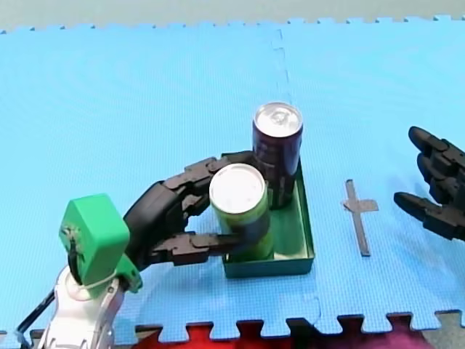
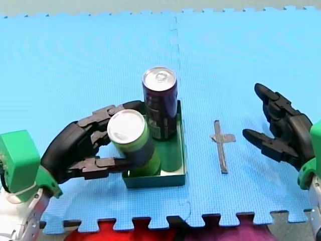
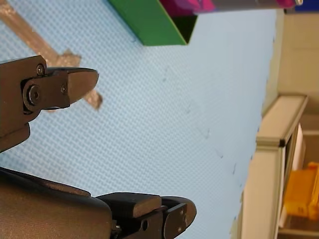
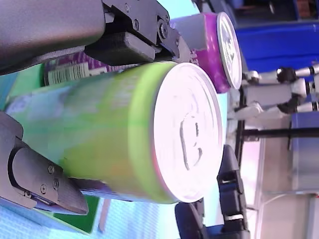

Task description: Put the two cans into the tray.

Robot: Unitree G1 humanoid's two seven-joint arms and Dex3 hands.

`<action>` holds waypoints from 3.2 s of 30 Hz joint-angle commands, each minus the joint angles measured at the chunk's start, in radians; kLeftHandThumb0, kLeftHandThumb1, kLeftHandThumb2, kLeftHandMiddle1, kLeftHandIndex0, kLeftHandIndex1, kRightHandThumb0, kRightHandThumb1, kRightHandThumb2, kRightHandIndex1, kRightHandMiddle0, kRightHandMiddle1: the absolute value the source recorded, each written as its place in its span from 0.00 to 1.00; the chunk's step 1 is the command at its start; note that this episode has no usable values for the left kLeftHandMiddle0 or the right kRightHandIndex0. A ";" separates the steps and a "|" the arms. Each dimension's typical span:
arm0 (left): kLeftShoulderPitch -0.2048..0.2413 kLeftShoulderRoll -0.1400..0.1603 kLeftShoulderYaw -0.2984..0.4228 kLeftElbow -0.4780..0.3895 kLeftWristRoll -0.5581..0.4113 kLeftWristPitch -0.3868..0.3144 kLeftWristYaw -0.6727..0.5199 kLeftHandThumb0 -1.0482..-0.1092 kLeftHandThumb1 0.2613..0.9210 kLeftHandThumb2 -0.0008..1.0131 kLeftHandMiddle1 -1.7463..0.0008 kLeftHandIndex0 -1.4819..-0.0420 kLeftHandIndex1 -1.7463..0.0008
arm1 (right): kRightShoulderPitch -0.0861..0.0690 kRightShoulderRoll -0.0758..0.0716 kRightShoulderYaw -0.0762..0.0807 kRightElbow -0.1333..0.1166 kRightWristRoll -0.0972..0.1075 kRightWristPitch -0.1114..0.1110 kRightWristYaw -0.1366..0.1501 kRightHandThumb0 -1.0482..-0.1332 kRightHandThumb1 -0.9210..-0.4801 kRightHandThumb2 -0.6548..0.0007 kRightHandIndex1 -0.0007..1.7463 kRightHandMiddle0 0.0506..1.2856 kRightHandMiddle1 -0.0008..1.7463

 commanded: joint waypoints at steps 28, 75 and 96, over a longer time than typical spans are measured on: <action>0.023 0.029 -0.042 -0.057 0.074 0.008 0.091 0.00 0.63 0.01 1.00 0.88 1.00 | 0.008 -0.002 0.005 -0.018 -0.007 -0.001 -0.024 0.00 0.00 0.73 0.00 0.15 0.00; 0.054 -0.015 0.247 0.136 -0.190 -0.144 0.076 0.69 0.47 0.01 0.99 0.71 0.99 | 0.095 0.065 0.062 -0.135 -0.079 -0.131 -0.135 0.00 0.00 0.72 0.00 0.18 0.00; 0.007 0.021 0.300 0.320 -0.189 -0.308 0.052 0.64 0.51 0.01 1.00 0.67 1.00 | 0.122 0.064 0.081 -0.169 -0.086 -0.137 -0.180 0.09 0.00 0.95 0.00 0.22 0.01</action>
